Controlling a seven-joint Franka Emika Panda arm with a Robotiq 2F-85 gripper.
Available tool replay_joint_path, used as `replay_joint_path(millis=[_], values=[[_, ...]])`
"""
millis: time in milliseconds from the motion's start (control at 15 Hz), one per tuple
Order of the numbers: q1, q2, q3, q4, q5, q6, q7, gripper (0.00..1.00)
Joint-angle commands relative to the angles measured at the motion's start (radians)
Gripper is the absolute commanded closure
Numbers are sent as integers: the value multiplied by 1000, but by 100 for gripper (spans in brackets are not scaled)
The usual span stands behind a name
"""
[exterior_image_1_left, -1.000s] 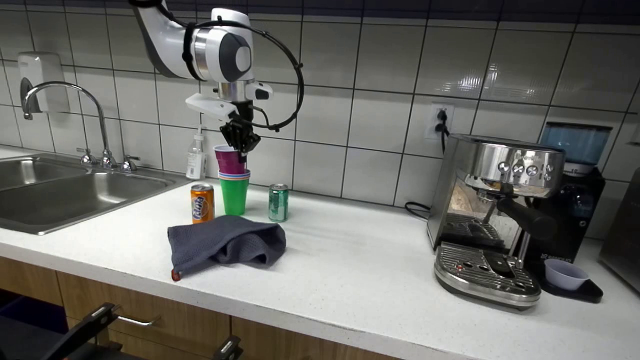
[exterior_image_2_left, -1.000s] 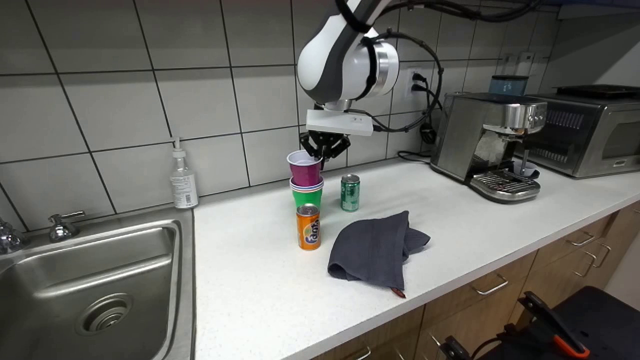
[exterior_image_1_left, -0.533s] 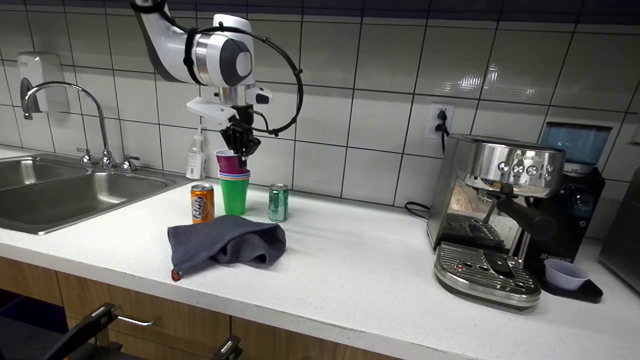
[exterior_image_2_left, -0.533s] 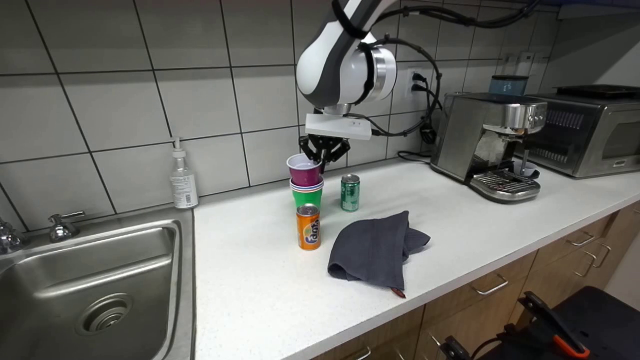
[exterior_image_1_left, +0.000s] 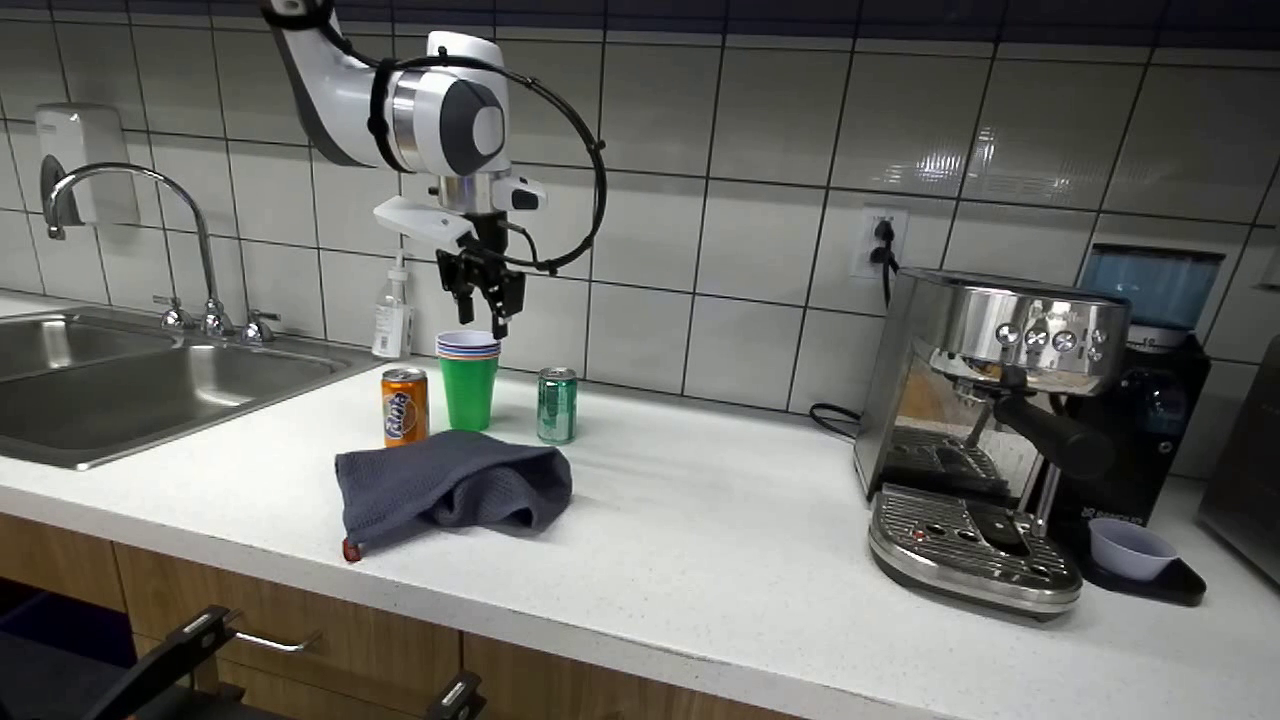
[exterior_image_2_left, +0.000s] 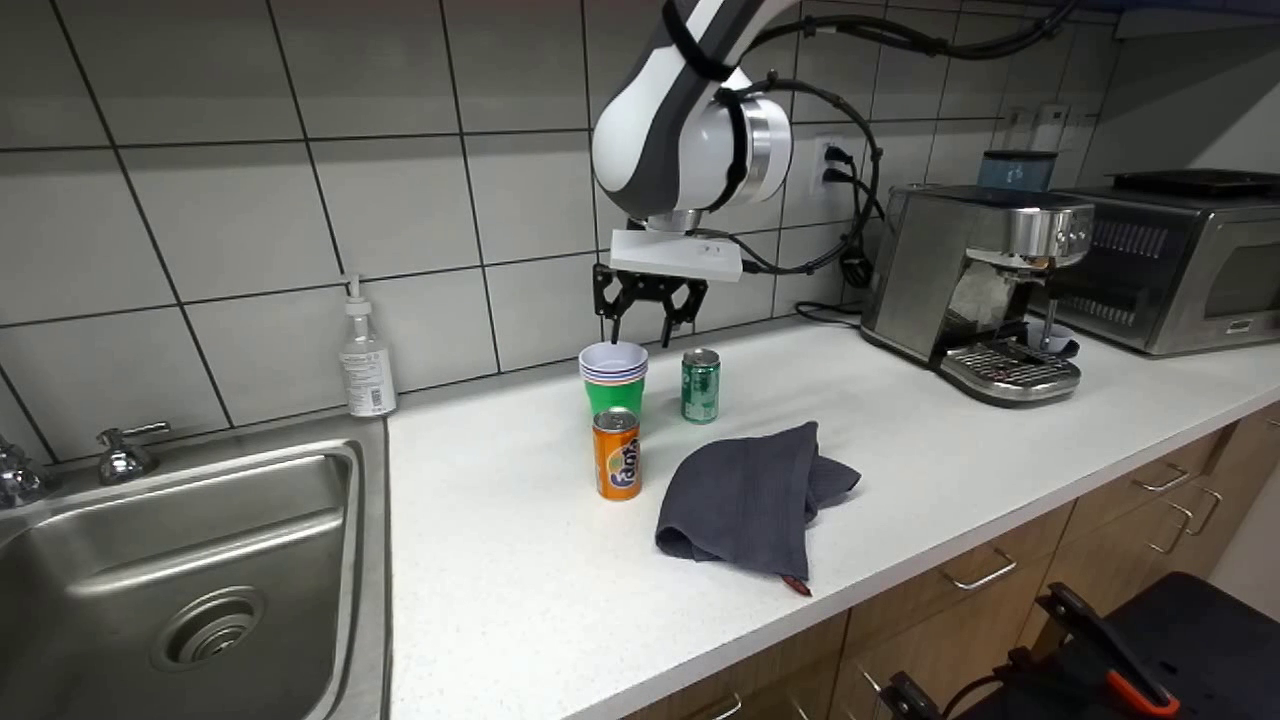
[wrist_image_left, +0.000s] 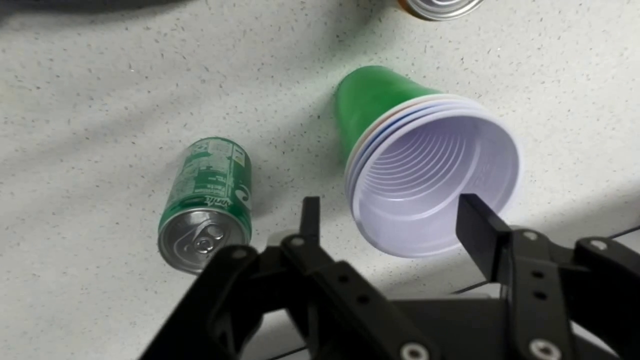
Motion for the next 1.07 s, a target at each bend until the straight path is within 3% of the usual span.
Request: replay_joint_path(millis=[0, 667, 1000], values=[[3, -23, 6, -11, 2, 15, -18, 1], [76, -121, -32, -149, -139, 181, 10, 0], [89, -208, -34, -261, -183, 204, 15, 0]])
